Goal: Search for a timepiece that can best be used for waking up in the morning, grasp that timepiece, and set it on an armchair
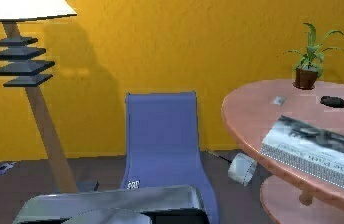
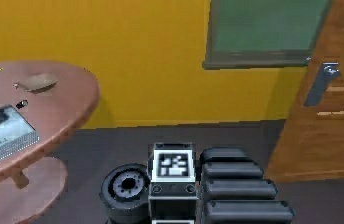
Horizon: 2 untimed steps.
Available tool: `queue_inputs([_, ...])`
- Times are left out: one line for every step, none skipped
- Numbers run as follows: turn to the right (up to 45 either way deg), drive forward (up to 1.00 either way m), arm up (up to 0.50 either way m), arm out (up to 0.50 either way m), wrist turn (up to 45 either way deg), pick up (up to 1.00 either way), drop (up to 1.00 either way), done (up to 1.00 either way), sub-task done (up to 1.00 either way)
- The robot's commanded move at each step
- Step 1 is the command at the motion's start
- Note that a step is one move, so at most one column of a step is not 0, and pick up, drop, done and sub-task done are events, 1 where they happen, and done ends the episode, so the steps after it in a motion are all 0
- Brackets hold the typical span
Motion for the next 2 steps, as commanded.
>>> queue_inputs([0.0, 0.2, 0.0, 0.0, 0.0, 0.0, 0.0, 0.0, 0.0])
queue_inputs([-45.0, 0.0, 0.0, 0.0, 0.0, 0.0, 0.0, 0.0, 0.0])
